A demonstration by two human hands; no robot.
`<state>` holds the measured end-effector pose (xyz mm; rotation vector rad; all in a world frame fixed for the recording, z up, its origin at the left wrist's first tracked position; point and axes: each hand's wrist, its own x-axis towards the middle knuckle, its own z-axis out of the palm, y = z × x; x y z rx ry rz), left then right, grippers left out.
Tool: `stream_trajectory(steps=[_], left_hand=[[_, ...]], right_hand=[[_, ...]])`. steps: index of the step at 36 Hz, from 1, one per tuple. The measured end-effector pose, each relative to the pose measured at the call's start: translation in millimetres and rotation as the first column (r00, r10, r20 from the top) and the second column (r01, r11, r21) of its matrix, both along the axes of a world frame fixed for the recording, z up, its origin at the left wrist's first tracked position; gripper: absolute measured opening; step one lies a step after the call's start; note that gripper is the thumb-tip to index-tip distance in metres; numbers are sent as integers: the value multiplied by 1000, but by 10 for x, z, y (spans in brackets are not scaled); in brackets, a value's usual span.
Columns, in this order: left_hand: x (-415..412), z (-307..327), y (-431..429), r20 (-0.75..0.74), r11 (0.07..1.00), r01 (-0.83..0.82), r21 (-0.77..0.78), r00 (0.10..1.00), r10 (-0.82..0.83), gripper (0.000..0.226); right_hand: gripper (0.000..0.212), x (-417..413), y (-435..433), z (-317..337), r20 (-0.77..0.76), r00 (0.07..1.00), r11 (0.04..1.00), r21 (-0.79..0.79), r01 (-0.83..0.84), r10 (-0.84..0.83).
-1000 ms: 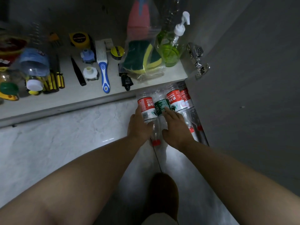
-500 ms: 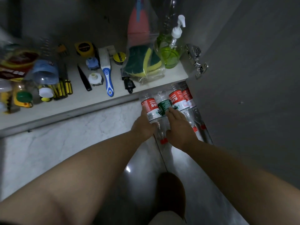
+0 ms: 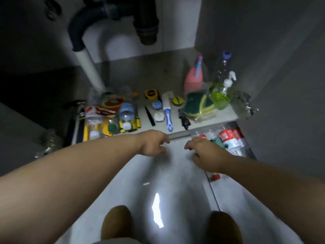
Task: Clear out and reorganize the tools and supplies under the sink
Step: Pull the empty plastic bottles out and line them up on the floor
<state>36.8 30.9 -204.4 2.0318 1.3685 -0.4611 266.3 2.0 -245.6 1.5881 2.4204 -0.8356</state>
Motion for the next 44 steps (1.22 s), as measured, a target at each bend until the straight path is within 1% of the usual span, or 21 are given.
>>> stream_trajectory(steps=[1,3,5,6,9,12,15,16,18,20,22,23,25,29,32,35,37,44], left_hand=[[-155,70,12,5,999,-15,33,1000,15,40],[-461,153,33,55,990,-101,97,994,96,32],[-757,159,37,120,956,-233,180,969,214,29],[-899,134,36,160,922,-307,235,948,275,27],[-1271,17,34,329,763,-536,361,839,434,23],[-1563,-106,62,446,533,-726,433,687,573,31],[-1792,-215,132,497,333,-857,394,503,707,42],[-1864,-250,168,506,288,-886,362,447,738,46],[-1988,-307,247,518,234,-931,281,353,779,57],[-2086,-359,317,527,219,-958,187,286,800,68],[-2161,-403,367,528,216,-971,101,236,816,77],[-2200,-428,382,529,215,-974,66,217,821,81],[-2266,-475,404,548,225,-974,10,194,814,86],[-2332,-572,443,624,210,-971,-118,92,776,85],[-2326,-627,472,643,212,-969,-126,83,761,78],[-2298,-675,503,634,188,-970,-151,51,772,67],[-2281,-686,513,632,162,-976,-146,34,774,67],[-2245,-637,461,710,45,-985,-169,-90,698,64]], right_hand=[[46,-119,41,77,-6,1000,1000,-11,-24,24],[45,-352,126,212,-21,998,998,-28,-56,55],[42,-599,221,304,-31,996,996,-29,-90,89],[41,-727,270,336,-35,994,994,-29,-102,101],[41,-1095,446,353,-68,993,994,-30,-104,101],[42,-1450,643,277,-120,992,998,-27,-49,45],[41,-1790,824,162,-199,976,996,-35,78,-83],[41,-1894,883,119,-222,966,991,-35,128,-132],[46,-2064,1000,29,-274,935,974,-42,224,-226],[51,-2196,1110,-41,-328,897,954,-58,293,-295],[44,-2299,1204,-85,-376,864,940,-65,334,-333],[46,-2350,1252,-103,-384,851,930,-73,360,-359],[57,-2445,1339,-125,-379,833,912,-82,402,-402],[67,-2589,1473,-173,-333,826,889,-108,445,-454],[66,-2666,1513,-203,-259,848,886,-89,456,-462],[56,-2717,1519,-223,-251,834,871,-121,476,-491],[50,-2711,1520,-225,-247,823,859,-138,492,-511],[64,-2492,1370,-91,-301,738,794,-149,589,-604]])
